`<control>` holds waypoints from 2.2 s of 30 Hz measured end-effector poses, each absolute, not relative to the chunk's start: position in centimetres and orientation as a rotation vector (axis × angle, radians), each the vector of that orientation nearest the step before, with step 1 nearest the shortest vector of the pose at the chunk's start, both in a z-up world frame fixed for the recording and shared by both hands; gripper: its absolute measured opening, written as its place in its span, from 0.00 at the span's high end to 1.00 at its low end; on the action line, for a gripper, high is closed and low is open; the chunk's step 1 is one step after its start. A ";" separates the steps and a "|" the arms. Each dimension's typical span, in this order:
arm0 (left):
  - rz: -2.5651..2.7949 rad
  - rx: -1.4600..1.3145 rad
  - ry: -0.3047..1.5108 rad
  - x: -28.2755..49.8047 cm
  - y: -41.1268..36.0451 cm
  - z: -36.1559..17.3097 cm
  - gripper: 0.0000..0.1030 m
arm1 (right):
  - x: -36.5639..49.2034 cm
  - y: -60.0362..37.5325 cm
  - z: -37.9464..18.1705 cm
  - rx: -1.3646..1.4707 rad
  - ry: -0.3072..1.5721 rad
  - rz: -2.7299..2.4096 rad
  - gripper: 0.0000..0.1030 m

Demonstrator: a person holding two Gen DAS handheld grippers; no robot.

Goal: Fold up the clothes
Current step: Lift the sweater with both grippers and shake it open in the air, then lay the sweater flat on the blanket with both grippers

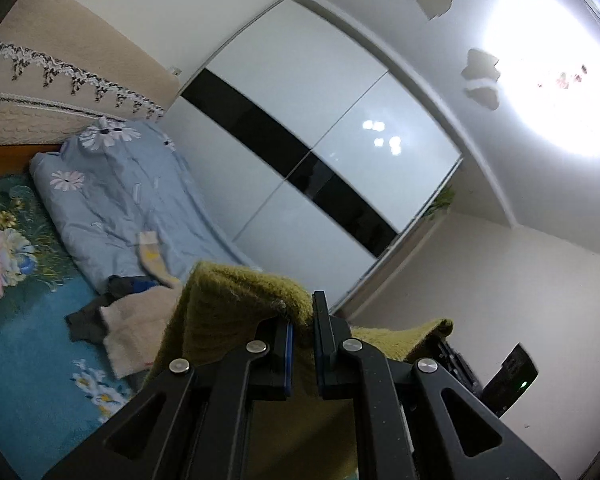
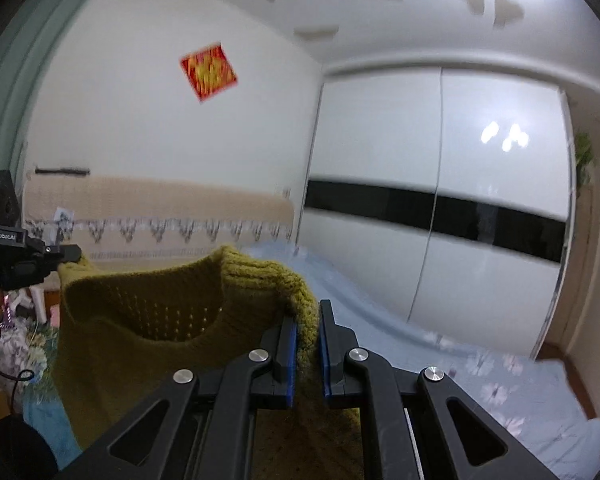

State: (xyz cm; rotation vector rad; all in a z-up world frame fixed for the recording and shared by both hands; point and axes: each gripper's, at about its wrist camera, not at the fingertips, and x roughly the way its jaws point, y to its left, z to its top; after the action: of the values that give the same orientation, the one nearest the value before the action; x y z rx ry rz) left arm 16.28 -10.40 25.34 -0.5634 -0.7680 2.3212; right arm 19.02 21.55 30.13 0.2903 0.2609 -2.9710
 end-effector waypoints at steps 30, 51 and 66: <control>2.271 -1.522 -0.966 8.4 -10.5 -6.4 0.92 | 10.1 22.8 -2.9 1.309 0.238 -2.684 0.90; 2.215 -1.965 -0.739 14.5 -11.2 -15.8 0.91 | 20.6 24.6 -11.5 1.685 0.042 -2.547 0.71; 2.157 -2.013 -0.853 15.6 -13.0 -16.4 0.90 | 20.9 31.5 -17.3 1.662 -1.417 -2.221 0.51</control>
State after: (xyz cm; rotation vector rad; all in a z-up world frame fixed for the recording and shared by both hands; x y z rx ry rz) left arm 15.61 -12.98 -16.43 -2.0134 -0.8531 2.1568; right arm 20.94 31.47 -17.27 1.6620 -1.4167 -2.2208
